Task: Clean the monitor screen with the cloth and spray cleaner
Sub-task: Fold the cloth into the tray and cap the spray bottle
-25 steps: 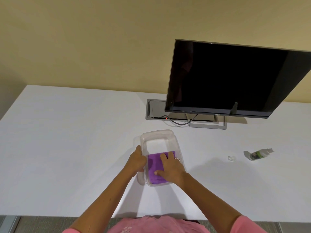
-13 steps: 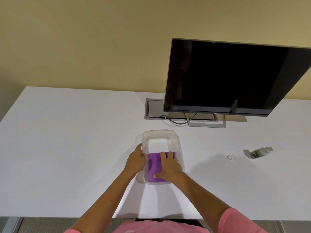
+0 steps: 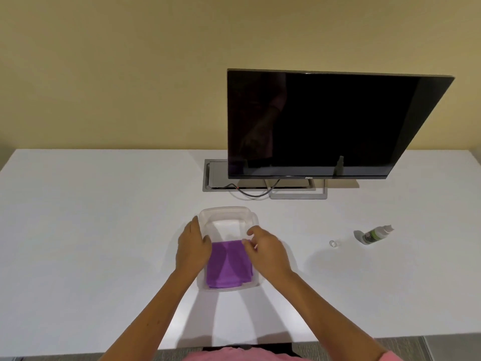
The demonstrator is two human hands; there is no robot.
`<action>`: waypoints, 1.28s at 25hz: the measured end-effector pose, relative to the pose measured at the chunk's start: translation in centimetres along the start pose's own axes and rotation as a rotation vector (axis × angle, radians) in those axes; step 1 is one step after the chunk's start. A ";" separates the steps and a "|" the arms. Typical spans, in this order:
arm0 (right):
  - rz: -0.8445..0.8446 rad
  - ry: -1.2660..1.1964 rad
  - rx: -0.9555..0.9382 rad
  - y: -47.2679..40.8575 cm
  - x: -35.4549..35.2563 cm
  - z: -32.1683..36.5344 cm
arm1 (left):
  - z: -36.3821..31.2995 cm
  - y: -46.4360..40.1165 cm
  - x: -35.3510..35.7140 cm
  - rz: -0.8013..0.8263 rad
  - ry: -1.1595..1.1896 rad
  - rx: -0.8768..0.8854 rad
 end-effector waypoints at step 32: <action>0.416 -1.025 0.503 -1.9 -9.7 -22.2 | -18.2 3.3 22.5 0.237 0.115 0.464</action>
Point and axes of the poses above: each hand's wrist, its own y-axis away from the middle knuckle, its own x-axis out of the palm, z = x × y, the point moved 5 cm from there along -y, towards the middle knuckle, and after that the axes turned 11 degrees about x, right-handed, at the moved point
